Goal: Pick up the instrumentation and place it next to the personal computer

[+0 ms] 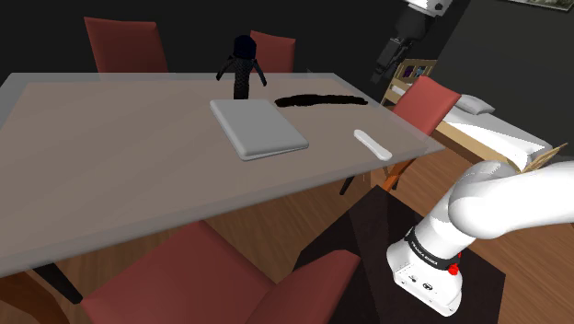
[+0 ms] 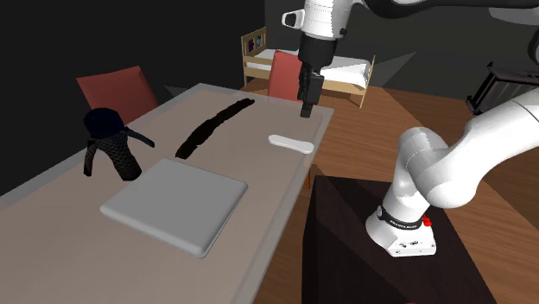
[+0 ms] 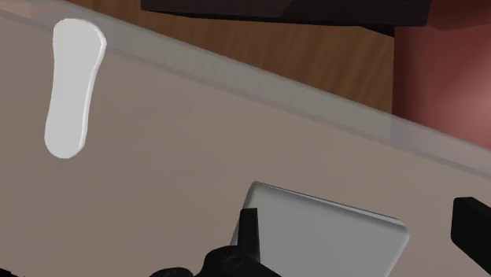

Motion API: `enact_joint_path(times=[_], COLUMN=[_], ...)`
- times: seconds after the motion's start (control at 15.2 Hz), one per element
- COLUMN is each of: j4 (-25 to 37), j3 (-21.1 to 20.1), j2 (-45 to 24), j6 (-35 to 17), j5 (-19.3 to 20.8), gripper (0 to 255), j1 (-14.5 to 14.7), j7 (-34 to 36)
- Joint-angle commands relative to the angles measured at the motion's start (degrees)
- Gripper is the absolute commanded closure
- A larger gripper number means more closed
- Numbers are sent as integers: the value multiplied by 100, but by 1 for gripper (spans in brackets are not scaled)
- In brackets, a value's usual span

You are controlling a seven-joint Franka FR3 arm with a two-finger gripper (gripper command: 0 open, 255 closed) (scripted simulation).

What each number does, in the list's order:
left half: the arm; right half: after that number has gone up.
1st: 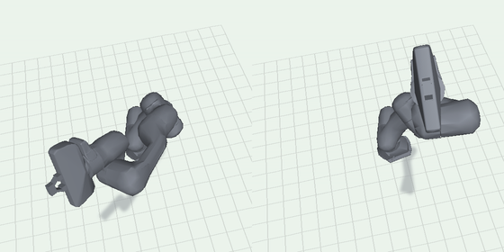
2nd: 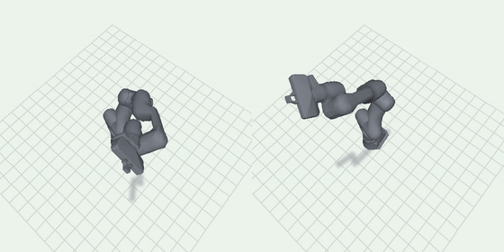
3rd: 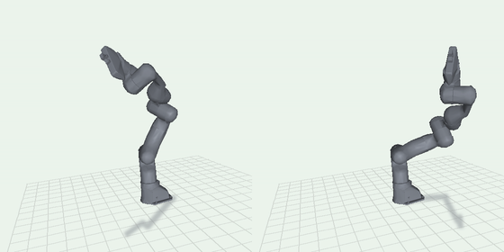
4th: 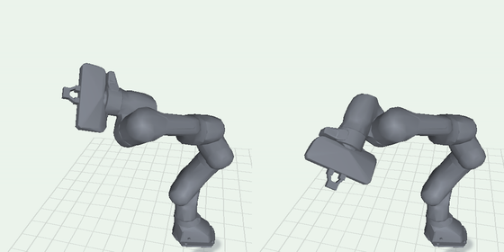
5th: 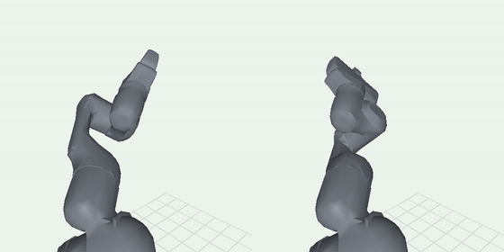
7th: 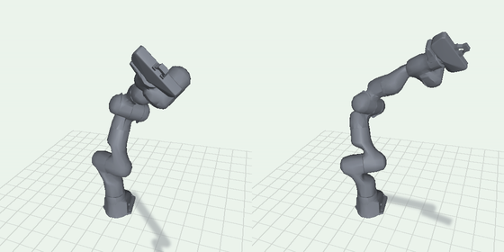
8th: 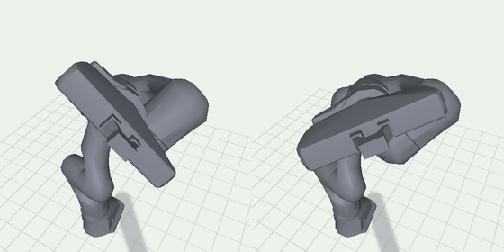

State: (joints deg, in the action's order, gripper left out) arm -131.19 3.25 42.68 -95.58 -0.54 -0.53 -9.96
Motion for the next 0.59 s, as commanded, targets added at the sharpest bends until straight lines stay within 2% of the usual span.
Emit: enact_joint_path(times=[0.0, 0.53], j4=[0, -633], j3=[0, 618], j2=[0, -535], j6=[0, -991], j5=[0, 343], gripper=[0, 0], j1=[0, -364], j7=[0, -387])
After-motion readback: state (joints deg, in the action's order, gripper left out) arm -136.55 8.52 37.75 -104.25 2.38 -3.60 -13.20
